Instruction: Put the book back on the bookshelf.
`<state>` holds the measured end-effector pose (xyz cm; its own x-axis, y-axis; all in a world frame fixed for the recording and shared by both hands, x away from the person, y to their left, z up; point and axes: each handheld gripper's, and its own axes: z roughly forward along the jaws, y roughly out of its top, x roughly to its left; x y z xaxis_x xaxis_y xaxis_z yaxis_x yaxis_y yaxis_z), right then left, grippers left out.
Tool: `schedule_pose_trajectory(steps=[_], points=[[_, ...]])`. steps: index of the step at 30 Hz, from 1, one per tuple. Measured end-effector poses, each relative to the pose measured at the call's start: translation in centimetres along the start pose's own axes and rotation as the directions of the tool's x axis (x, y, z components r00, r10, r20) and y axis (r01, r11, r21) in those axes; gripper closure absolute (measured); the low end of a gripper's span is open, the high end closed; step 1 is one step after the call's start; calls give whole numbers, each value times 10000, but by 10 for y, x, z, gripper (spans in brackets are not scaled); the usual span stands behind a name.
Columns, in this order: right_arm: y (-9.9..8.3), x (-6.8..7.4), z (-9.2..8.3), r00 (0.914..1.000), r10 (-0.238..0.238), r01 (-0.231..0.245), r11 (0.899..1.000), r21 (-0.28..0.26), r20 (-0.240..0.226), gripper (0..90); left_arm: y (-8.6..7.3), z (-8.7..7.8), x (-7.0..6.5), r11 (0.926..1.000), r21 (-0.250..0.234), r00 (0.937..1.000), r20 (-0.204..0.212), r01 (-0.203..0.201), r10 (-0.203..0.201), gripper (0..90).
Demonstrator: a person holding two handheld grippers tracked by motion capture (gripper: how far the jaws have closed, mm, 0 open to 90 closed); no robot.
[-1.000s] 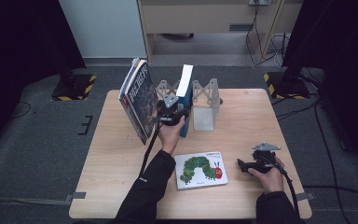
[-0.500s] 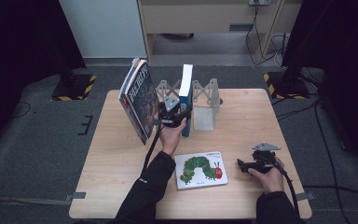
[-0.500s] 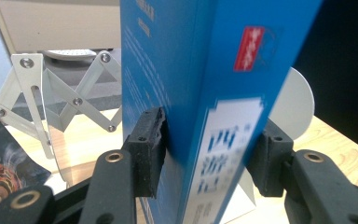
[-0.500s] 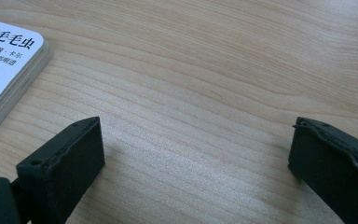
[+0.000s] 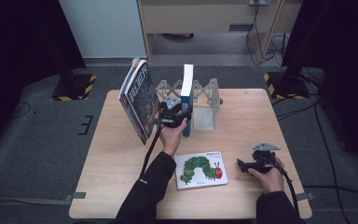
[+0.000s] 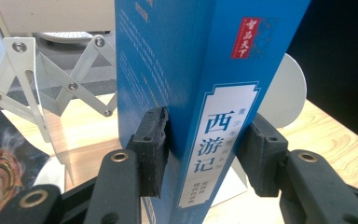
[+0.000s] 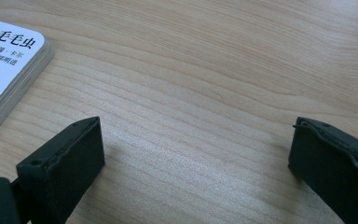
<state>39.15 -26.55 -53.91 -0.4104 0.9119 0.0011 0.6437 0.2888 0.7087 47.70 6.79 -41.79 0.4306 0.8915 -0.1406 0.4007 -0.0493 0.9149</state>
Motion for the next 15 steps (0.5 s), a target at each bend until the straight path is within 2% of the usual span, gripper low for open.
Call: schedule_pose_trajectory(steps=[4,15], points=[[0,0,0,10000,-1,1,10000,-4,-1,35,0,1,-4,10000,-6,10000,-35,-88,88,541],[0,0,0,10000,1,-1,10000,-5,-4,35,-9,0,-1,9986,-503,9998,78,-175,179,526]])
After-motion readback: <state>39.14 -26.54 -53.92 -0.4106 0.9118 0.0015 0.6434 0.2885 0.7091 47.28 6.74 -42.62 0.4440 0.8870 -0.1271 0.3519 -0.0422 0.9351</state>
